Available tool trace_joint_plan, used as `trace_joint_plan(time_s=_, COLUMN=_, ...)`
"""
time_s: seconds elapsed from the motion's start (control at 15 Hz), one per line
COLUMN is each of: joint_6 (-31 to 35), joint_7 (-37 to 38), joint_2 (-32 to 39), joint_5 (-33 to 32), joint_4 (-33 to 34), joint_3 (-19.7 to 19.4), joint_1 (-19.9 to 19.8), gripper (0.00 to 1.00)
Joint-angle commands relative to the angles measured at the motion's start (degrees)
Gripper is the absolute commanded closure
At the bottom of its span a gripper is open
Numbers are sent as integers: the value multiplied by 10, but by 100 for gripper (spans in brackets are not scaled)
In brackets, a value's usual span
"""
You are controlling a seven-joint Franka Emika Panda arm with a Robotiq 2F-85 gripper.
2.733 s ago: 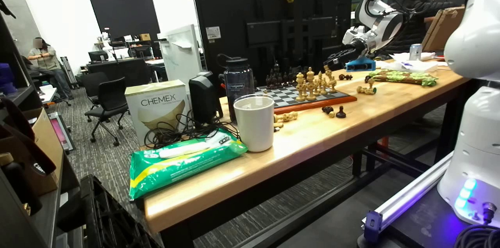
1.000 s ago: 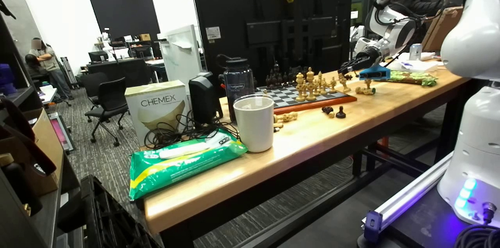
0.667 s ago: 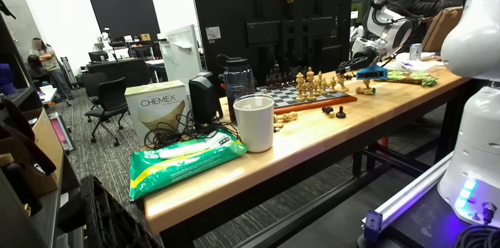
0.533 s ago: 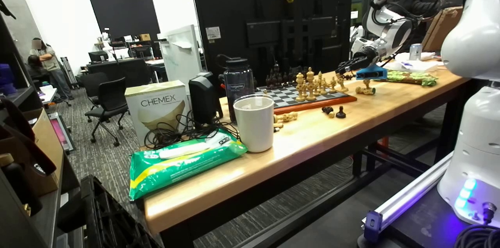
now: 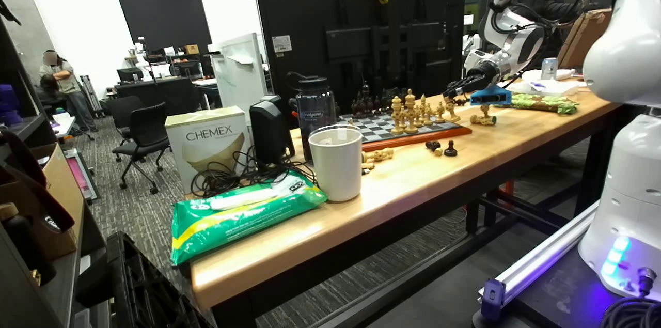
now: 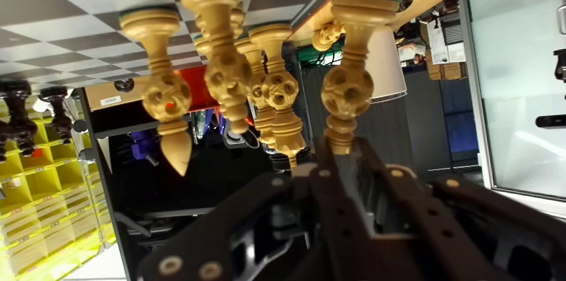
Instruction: Put one white chess piece on the chess board.
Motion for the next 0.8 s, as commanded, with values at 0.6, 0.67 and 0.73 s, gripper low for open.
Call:
trace_joint_plan(time_s=0.6, joint_6=7, joint_7=3, joint_2=-9, joint_5=1, joint_4=-2, joint_3=-1, joint_1=4, gripper=96)
trace_joint_plan(time_s=0.67, joint_6=8, joint_7=5, joint_2=-9, joint_5=1, joint_4=-3, joint_3=-1, joint_1=4, gripper=58)
trace_joint_plan(time_s=0.73, joint_6=8, joint_7=6, joint_2=-9, joint_5=1, joint_4=-3, joint_3=-1, joint_1=4, gripper=57)
